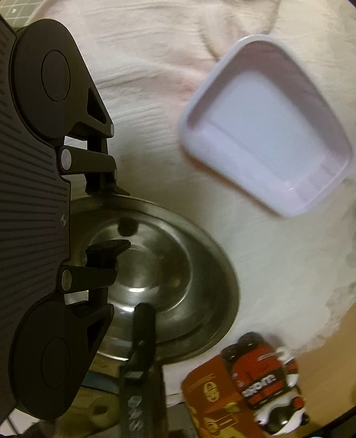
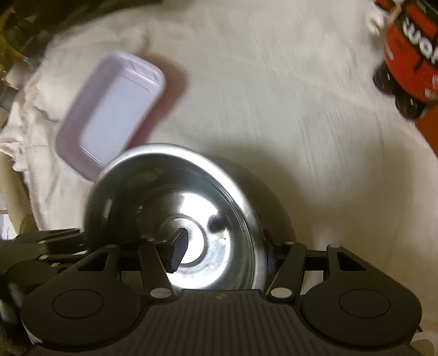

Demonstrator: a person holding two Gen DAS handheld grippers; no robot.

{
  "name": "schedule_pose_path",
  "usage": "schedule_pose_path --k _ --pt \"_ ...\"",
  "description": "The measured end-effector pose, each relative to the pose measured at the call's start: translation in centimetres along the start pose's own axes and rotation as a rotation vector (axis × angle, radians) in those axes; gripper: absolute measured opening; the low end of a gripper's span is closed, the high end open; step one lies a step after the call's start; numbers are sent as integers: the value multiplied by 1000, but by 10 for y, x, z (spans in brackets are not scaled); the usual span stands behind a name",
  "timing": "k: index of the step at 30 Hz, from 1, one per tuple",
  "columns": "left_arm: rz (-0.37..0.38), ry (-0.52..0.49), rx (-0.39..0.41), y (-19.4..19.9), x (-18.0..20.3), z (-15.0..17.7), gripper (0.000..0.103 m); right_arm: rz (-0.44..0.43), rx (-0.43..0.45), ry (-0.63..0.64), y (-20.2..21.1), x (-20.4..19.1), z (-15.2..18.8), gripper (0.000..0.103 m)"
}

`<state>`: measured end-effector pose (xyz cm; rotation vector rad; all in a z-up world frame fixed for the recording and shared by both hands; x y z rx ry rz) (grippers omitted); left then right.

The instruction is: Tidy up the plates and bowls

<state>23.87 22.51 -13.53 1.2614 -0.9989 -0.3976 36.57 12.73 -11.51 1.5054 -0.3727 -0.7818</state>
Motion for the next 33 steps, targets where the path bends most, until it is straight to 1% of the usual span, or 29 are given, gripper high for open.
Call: schedule_pose_path --k 3,7,10,15,16,17,18,20,23,26,28,29,33 --pt "-8 -6 9 3 1 -7 34 -19 11 -11 2 -1 -2 60" --pt "-27 -27 14 3 5 -5 33 -35 -22 -40 -8 6 -1 59" --pt "-29 -31 18 5 4 -2 32 -6 -32 -17 -10 4 6 57" --pt "-19 -33 24 10 -2 6 26 59 -17 20 -3 6 14 57" --pt "-15 -28 22 10 -4 8 26 61 -6 26 1 7 14 57" --pt "-17 -25 22 9 -6 8 29 57 1 30 6 9 16 57" --pt "-12 -21 23 9 -7 9 29 51 8 29 11 12 16 57" --pt "3 -3 23 9 -10 11 29 39 14 22 18 18 16 57" --pt "-5 -2 33 10 -9 13 28 -3 -9 2 23 32 14 57" --pt "6 10 32 7 -9 17 28 -39 -45 -34 16 43 12 57" --pt "18 24 24 4 -9 19 29 -65 -85 -69 7 47 9 58" --pt "18 28 21 3 -10 19 30 -64 -94 -81 2 47 7 60" --pt "13 40 17 -2 -8 23 30 -26 -141 -99 -14 43 -2 60"
Point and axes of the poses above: each gripper's, at about its wrist camera, not at the fingertips, and y roughly against the way its jaws point, x to its right, z to its underside, the point moved 2 cm from there along -y, roughly the way its jaws point, and after that the axes turned 14 degrees about -x, right-handed, at the moved point
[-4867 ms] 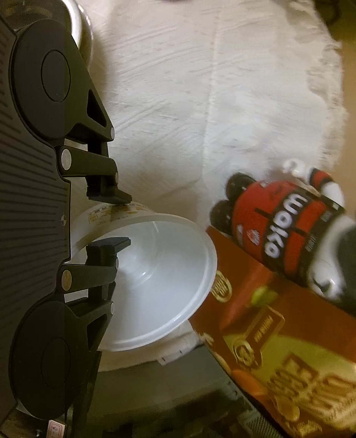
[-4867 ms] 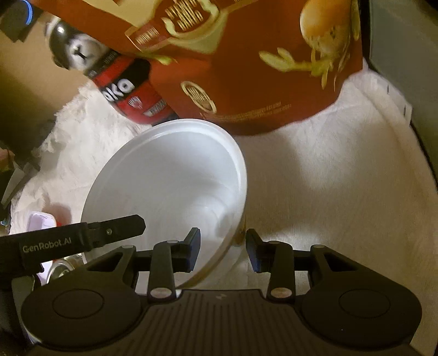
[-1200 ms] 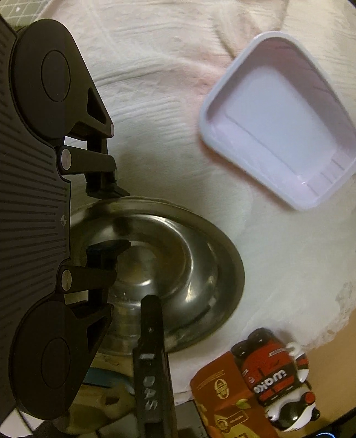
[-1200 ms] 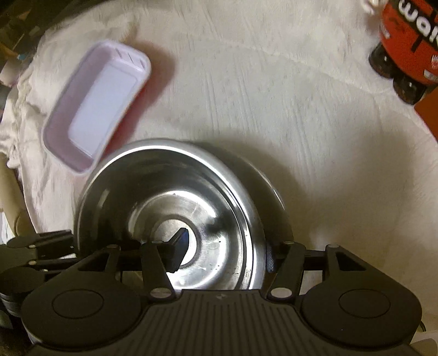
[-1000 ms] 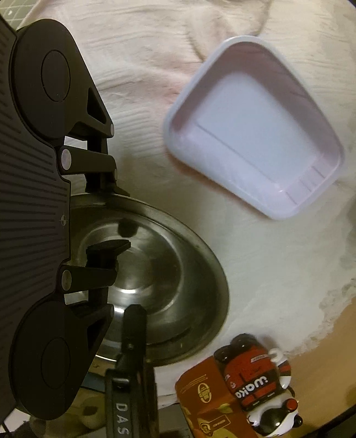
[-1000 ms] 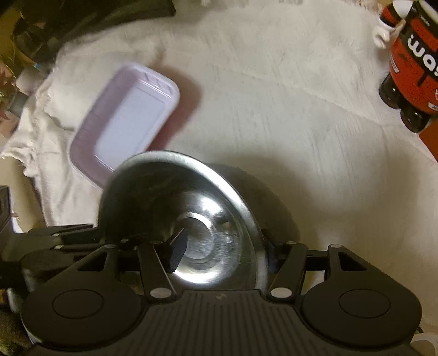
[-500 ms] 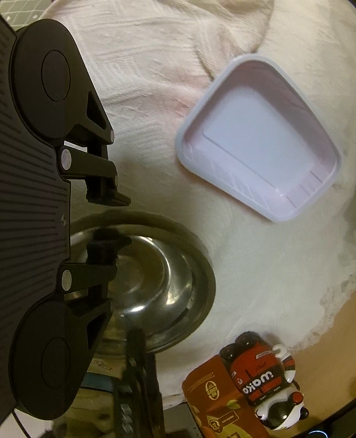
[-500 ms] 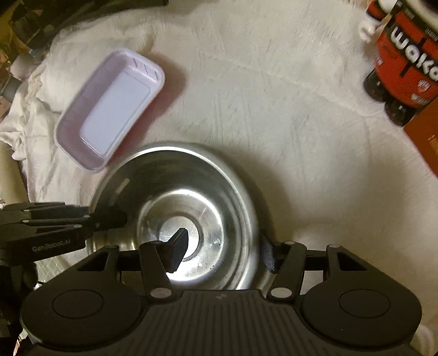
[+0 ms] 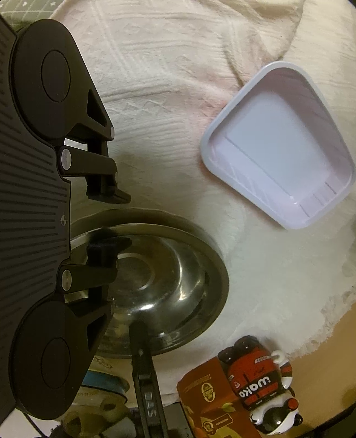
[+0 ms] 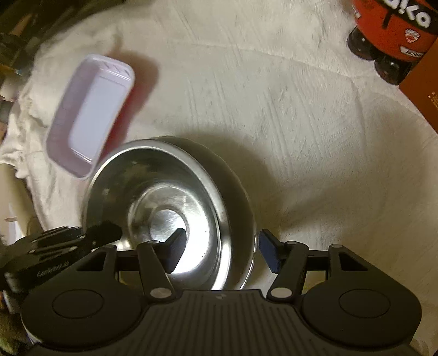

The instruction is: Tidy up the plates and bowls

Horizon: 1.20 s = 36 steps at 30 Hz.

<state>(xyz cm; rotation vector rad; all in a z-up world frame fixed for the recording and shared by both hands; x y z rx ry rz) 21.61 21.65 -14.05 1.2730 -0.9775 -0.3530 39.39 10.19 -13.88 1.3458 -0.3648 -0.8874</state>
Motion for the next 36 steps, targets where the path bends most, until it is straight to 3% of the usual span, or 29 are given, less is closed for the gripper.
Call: schedule_pose_path --k 3,6,16,22,26,30,33,36 --pt "8 0 -12 -6 3 2 29 0 -53 -5 -14 -4 -4 60" --pt "-15 -11 -16 -8 8 1 30 27 -51 -16 -17 -8 -6 62" --pt "-63 -37 31 6 8 -27 32 -15 -10 -59 -19 -15 -2 62" --pt "-52 -71 -5 2 6 -32 33 -2 35 -61 -16 -15 9 61" --pt "-83 -98 91 30 6 -30 29 21 155 -53 13 -13 28 61" --pt "-132 -121 242 73 17 -28 31 89 359 -8 56 -16 70 61" --pt "-68 -176 314 94 40 -26 31 165 533 26 85 -17 111 61" --pt "14 -256 318 97 70 -21 31 209 653 13 106 -6 144 62"
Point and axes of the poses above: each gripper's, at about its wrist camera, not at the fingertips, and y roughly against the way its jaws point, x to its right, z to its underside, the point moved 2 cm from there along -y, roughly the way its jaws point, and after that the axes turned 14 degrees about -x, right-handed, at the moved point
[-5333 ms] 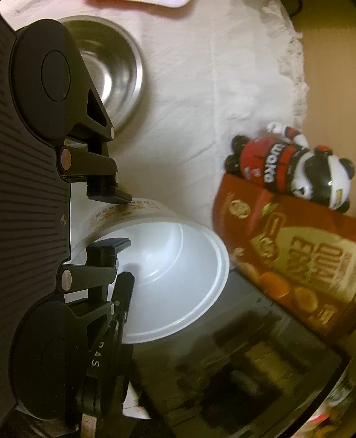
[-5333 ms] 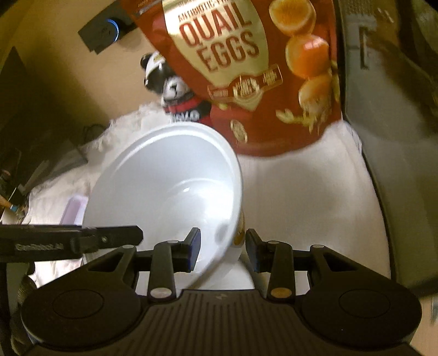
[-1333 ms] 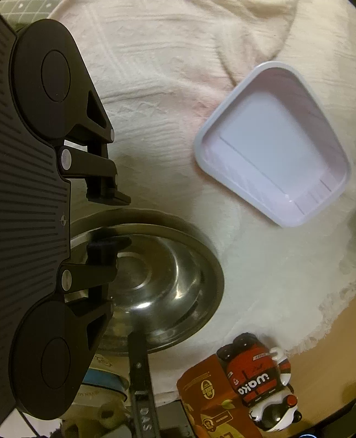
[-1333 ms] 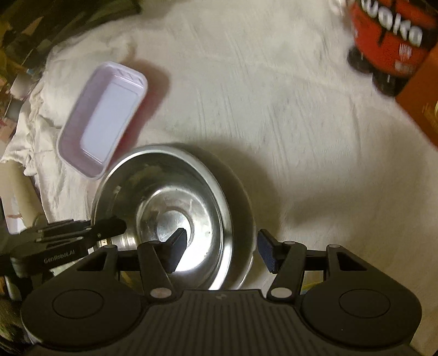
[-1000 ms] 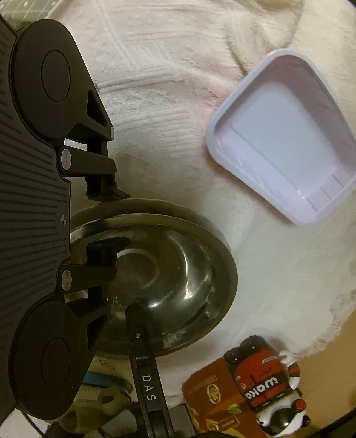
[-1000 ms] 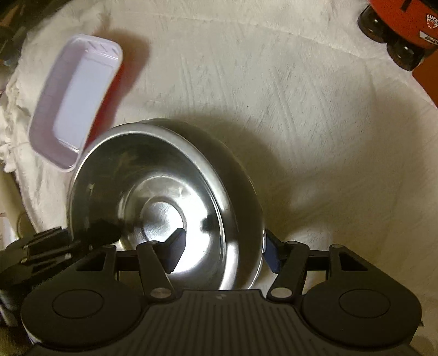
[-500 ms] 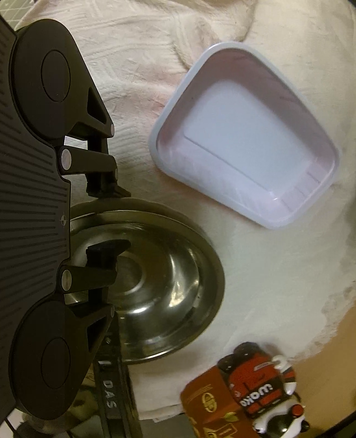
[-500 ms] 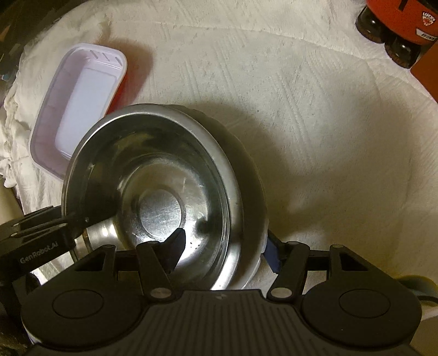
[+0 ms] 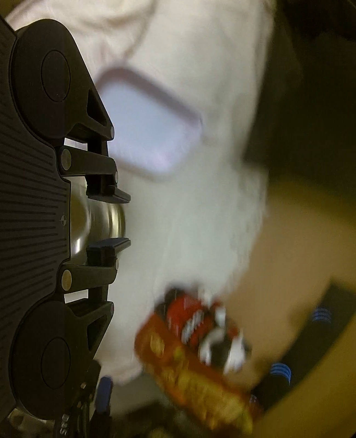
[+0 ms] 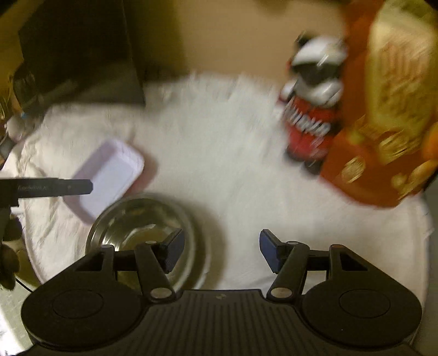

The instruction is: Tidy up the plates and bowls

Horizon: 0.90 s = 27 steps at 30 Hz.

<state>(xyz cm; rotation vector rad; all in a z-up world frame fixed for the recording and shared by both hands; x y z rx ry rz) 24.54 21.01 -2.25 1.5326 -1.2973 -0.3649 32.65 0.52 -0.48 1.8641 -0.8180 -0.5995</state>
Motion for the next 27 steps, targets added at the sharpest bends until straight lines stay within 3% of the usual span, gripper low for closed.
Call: schedule_pose_path --k 4,8,12,15,17,19,27 --pt "135 -116 -82 -17 51 9 31 37 111 -124 26 39 22 70" --pt "170 -208 -145 -36 90 25 31 23 71 -217 24 80 47 70" --pt "189 -251 -193 -50 113 39 31 96 58 -253 19 101 79 69" --pt "159 -280 -210 -58 126 42 31 116 44 -269 12 107 100 68" --pt "114 -293 -226 -68 134 43 31 113 0 -272 -1 110 109 58" --pt "104 -293 -252 -77 139 47 37 129 -41 -289 -13 115 117 50" --pt "76 -281 -280 -91 149 50 41 86 -49 -287 -21 125 127 50"
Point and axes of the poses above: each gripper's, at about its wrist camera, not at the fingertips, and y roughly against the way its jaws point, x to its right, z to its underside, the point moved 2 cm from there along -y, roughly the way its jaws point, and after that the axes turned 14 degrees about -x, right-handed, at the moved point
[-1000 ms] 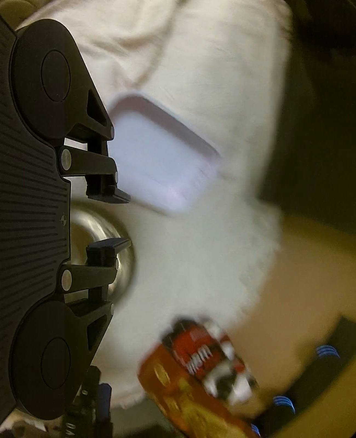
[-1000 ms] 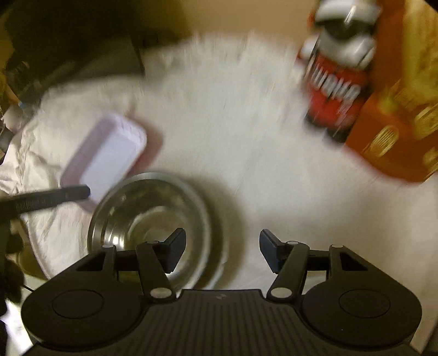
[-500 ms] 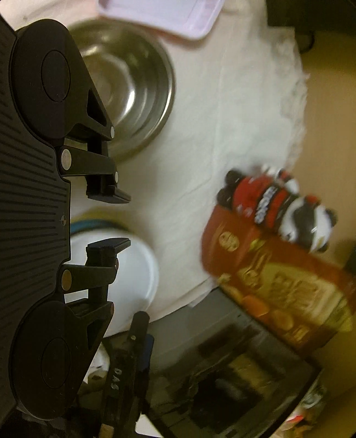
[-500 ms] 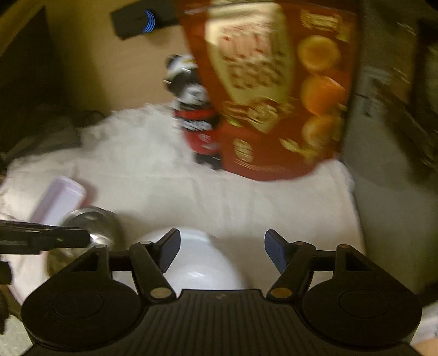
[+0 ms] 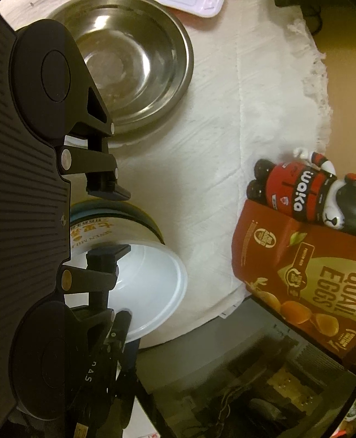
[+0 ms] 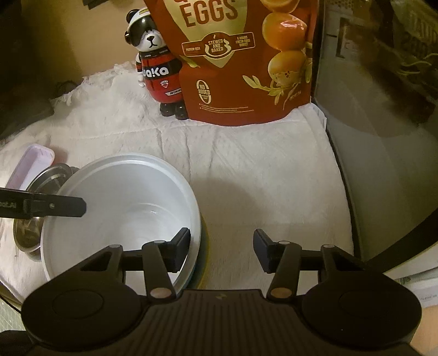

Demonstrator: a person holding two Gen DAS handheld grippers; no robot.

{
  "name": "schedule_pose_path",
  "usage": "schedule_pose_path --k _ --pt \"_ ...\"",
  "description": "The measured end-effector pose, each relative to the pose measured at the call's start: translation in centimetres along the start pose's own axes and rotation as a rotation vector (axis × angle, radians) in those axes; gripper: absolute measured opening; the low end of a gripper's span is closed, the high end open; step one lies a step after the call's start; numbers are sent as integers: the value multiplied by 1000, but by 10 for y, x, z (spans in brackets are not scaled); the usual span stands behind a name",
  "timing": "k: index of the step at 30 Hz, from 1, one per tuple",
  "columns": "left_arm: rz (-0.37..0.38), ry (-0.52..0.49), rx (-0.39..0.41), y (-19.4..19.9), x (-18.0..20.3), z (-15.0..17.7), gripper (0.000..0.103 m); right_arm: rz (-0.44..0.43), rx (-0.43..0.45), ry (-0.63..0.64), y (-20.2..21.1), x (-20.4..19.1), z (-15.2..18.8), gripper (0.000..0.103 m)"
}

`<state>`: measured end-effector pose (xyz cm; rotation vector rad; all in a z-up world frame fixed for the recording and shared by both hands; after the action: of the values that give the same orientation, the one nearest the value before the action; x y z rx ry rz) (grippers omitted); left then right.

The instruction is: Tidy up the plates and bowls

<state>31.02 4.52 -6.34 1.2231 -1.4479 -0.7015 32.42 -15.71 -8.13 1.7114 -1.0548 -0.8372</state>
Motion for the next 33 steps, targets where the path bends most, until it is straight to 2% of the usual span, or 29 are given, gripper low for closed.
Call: schedule_pose_path --k 8,11,14,17,22,27,33 --pt "-61 33 -24 -7 -3 -3 55 -40 -20 -6 -7 5 -4 50" --pt "-50 72 -76 -13 -13 -6 50 -147 -75 -69 -15 10 -6 51" --pt "13 124 -127 -22 -26 -6 52 -300 -153 -137 -31 12 -6 51" --pt "93 163 -157 -30 -32 -4 50 -349 -203 -175 -48 8 -4 51" --pt "204 222 -203 -45 -33 -4 52 -421 -271 -228 -72 5 0 54" --pt "153 207 -197 -48 -23 -6 52 -469 -277 -248 -75 6 0 56" --pt "135 213 -208 -47 -23 -7 51 -490 -278 -240 -74 6 0 62"
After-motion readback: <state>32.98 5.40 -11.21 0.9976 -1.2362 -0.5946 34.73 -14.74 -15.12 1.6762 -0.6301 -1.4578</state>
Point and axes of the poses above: each gripper's, at about its wrist camera, not at the fingertips, and y roughly against the way its jaws point, x to its right, z to its underside, the point moved 2 cm from there along -y, roughly the way its jaws point, and after that the axes turned 14 degrees about -x, right-handed, at the moved point
